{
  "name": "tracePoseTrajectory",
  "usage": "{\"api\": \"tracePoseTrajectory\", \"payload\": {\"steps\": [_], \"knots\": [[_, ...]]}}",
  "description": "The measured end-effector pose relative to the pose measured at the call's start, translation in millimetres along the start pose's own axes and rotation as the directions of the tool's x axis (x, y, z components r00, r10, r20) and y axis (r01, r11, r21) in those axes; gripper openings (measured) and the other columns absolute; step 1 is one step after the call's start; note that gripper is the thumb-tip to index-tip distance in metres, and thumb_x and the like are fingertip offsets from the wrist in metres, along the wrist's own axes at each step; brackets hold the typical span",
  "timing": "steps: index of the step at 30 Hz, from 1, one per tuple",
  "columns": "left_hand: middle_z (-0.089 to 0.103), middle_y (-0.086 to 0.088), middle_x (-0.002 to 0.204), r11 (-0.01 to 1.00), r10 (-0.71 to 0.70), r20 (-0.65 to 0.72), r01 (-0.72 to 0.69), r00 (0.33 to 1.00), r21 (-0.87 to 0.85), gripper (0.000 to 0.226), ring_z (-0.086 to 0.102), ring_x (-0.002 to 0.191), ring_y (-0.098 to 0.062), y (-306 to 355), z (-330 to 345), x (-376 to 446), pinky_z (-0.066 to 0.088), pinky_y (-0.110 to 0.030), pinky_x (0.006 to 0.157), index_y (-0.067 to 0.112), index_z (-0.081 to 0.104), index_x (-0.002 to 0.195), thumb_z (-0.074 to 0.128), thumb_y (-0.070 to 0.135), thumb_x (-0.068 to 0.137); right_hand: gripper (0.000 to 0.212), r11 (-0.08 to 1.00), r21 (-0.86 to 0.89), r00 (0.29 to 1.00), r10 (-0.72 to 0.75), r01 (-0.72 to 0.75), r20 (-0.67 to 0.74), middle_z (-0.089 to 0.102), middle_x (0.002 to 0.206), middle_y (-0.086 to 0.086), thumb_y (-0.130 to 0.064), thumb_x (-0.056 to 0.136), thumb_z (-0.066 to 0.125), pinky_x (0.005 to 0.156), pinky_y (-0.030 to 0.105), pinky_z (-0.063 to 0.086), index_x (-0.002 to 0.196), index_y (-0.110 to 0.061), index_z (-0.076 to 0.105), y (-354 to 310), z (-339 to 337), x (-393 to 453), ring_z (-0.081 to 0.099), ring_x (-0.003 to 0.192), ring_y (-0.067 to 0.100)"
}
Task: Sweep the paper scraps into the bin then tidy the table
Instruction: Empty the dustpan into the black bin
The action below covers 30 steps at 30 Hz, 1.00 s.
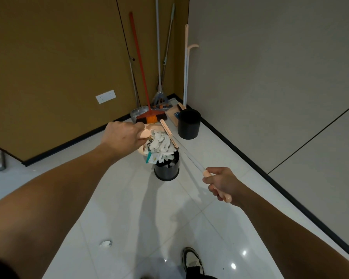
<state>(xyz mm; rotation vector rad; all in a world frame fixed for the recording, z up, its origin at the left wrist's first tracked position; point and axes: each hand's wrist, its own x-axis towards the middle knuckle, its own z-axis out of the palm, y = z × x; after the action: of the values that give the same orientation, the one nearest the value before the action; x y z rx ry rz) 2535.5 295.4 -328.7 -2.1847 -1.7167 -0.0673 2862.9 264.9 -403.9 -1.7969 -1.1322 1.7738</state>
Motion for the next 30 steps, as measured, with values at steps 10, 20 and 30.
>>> {"api": "tracePoseTrajectory", "payload": {"steps": [10, 20, 30], "knots": [[0.059, -0.001, 0.06, 1.0, 0.017, -0.018, -0.018, 1.0, -0.011, 0.031, 0.052, 0.049, -0.024, 2, -2, -4, 0.028, -0.023, 0.047, 0.018, 0.059, 0.081, 0.067, 0.048, 0.083, 0.048, 1.0, 0.026, 1.0, -0.005, 0.005, -0.013, 0.057, 0.069, 0.011, -0.01, 0.091, 0.065, 0.042, 0.022, 0.041, 0.137, -0.019, 0.054, 6, 0, -7, 0.048, 0.044, 0.012], [0.053, -0.002, 0.052, 0.995, 0.102, -0.047, -0.103, 0.994, -0.018, 0.028, 0.045, 0.042, -0.024, 14, -20, -6, 0.023, -0.021, 0.046, 0.014, 0.058, 0.071, 0.076, 0.034, 0.078, 0.05, 0.999, 0.038, 0.999, 0.009, -0.007, -0.046, 0.058, 0.073, 0.013, -0.009, 0.092, 0.064, 0.042, 0.022, 0.041, 0.139, -0.019, 0.052, 8, 2, -17, 0.046, 0.047, 0.014], [0.053, -0.003, 0.051, 0.986, 0.16, -0.071, -0.163, 0.984, -0.035, 0.033, 0.048, 0.046, -0.024, 7, -26, -9, 0.024, -0.024, 0.049, 0.013, 0.061, 0.067, 0.086, 0.035, 0.068, 0.051, 0.999, 0.051, 0.998, 0.009, -0.006, -0.064, 0.058, 0.072, 0.012, -0.009, 0.092, 0.065, 0.041, 0.022, 0.041, 0.14, -0.02, 0.052, 8, 5, -21, 0.045, 0.048, 0.015]]}}
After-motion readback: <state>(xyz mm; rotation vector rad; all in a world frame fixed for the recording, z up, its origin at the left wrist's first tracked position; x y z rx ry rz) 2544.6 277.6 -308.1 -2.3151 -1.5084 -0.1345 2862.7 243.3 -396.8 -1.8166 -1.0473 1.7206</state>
